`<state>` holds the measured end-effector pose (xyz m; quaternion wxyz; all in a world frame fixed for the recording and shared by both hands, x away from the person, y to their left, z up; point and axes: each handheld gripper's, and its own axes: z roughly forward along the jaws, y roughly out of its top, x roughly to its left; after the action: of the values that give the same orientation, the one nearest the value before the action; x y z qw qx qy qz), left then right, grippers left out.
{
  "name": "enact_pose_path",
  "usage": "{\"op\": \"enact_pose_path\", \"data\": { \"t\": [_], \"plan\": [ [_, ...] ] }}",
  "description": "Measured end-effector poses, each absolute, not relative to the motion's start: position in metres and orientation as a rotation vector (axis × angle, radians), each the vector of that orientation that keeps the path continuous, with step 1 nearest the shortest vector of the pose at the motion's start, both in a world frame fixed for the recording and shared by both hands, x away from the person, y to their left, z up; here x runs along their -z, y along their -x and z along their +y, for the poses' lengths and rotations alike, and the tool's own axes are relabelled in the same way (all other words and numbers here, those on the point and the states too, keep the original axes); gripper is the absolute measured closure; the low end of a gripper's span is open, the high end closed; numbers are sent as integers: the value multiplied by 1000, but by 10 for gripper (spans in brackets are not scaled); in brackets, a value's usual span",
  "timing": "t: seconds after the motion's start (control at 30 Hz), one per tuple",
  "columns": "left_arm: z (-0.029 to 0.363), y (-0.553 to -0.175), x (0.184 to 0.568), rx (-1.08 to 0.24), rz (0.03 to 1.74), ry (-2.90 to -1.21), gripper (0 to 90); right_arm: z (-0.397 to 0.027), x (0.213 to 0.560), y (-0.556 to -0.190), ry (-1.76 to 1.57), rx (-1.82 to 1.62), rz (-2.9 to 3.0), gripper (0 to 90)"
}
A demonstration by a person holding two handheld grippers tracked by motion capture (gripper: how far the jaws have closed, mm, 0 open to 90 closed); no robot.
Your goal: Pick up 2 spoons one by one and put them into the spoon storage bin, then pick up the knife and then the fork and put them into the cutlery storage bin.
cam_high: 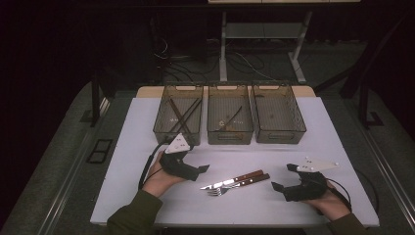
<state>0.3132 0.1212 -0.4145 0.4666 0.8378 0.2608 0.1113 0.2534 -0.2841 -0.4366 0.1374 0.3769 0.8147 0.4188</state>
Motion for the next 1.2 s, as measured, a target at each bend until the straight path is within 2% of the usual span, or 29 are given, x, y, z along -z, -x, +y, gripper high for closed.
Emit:
{"op": "enact_pose_path", "data": {
  "t": [0.23,0.6,0.7,0.83,0.97,1.2],
  "plan": [
    [140,-293,424,-247,636,-2051,0,-284,435,-254,-1092,-1209,2368,113],
    [162,-274,433,-203,696,-2047,0,-282,424,-259,-1057,-1223,2421,120],
    [161,-272,434,-201,682,-2048,0,-278,423,-262,-1032,-1195,2451,186],
    [159,-274,436,-191,669,-2063,0,-271,420,-268,-988,-1219,2480,404],
    [159,-273,437,-184,667,-2064,0,-264,418,-276,-969,-1241,2494,582],
    [161,-272,437,-181,679,-2052,0,-246,421,-289,-911,-1231,2575,825]
  ]
}}
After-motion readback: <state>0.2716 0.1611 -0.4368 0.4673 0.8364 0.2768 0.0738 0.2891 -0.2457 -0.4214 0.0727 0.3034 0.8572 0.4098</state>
